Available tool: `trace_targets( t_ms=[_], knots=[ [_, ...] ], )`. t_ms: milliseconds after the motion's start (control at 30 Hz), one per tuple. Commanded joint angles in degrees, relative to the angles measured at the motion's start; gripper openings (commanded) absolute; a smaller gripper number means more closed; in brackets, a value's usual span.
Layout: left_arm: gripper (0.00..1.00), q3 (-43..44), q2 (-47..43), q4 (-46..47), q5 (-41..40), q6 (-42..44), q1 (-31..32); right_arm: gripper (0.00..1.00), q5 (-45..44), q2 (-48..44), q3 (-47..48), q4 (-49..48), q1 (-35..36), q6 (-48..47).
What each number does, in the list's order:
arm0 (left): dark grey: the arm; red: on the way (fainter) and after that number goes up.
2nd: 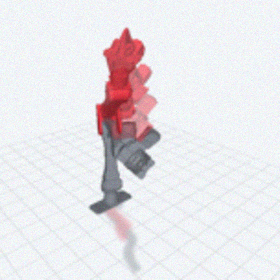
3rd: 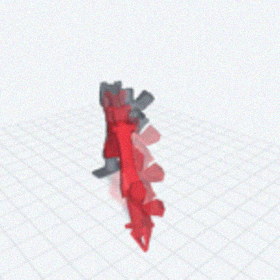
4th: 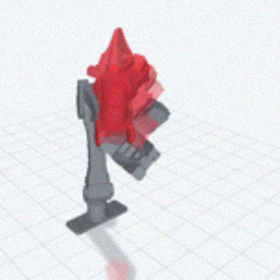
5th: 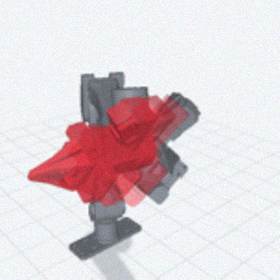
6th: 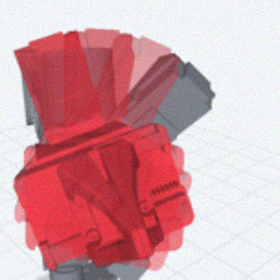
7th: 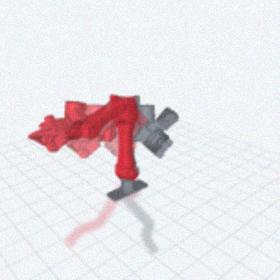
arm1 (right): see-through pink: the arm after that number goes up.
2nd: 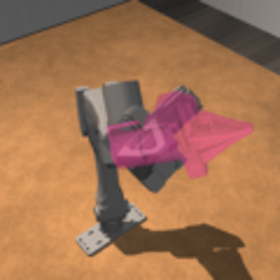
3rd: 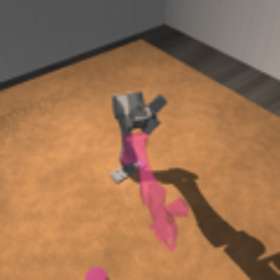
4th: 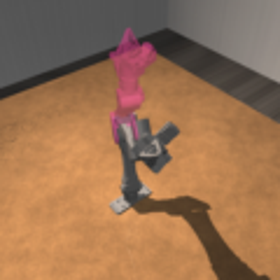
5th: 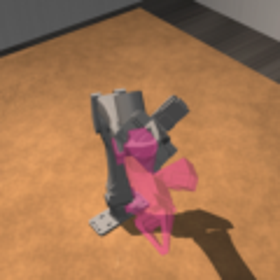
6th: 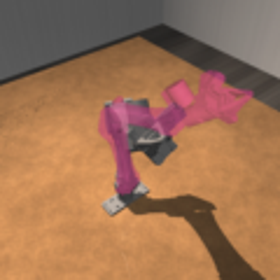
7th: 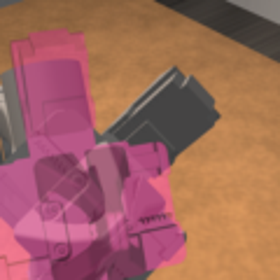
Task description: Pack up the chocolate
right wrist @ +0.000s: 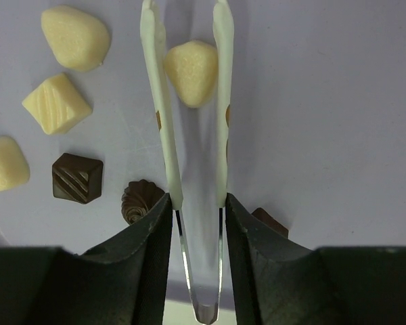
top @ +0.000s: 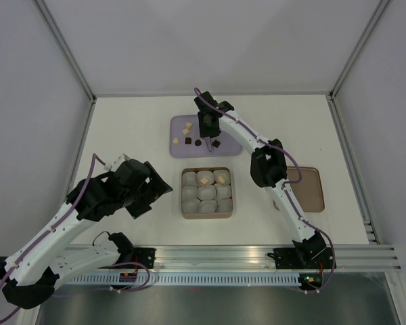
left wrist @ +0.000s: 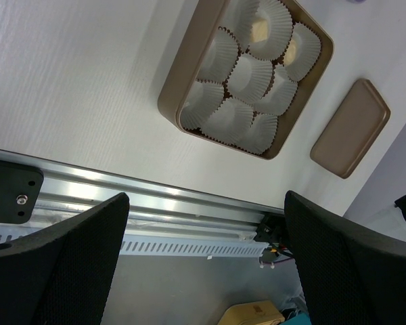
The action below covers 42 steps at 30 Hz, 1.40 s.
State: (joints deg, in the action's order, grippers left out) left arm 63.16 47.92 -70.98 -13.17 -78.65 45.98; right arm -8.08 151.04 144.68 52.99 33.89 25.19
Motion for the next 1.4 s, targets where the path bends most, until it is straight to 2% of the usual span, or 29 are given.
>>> trace_targets(
  t_ms=[0,500,733,1200,1367],
  knots=[
    [1.00,1.36,0.15,0.76,-0.98,-1.68,-0.19,0.39,-1.86,-0.31,0.78,0.36,-0.05,-0.84],
    [1.00,1.18,-1.60,0.75,-0.98,-3.00,-0.19,0.21,-1.33,-14.36,-5.72,-5.18,-0.67,-2.43],
    [1.00,1.09,-2.04,0.67,-0.89,-2.91,-0.19,0.20,1.12,-22.70,-11.43,-4.13,-0.67,-3.04],
    [1.00,0.83,-0.90,0.75,1.04,-2.56,-0.19,0.21,3.24,-42.31,-40.52,-5.96,-0.49,-4.80],
    [1.00,0.13,-0.20,0.67,1.92,-2.38,-0.19,0.22,3.33,-40.66,-46.50,-8.86,-0.93,-4.36]
  ],
)
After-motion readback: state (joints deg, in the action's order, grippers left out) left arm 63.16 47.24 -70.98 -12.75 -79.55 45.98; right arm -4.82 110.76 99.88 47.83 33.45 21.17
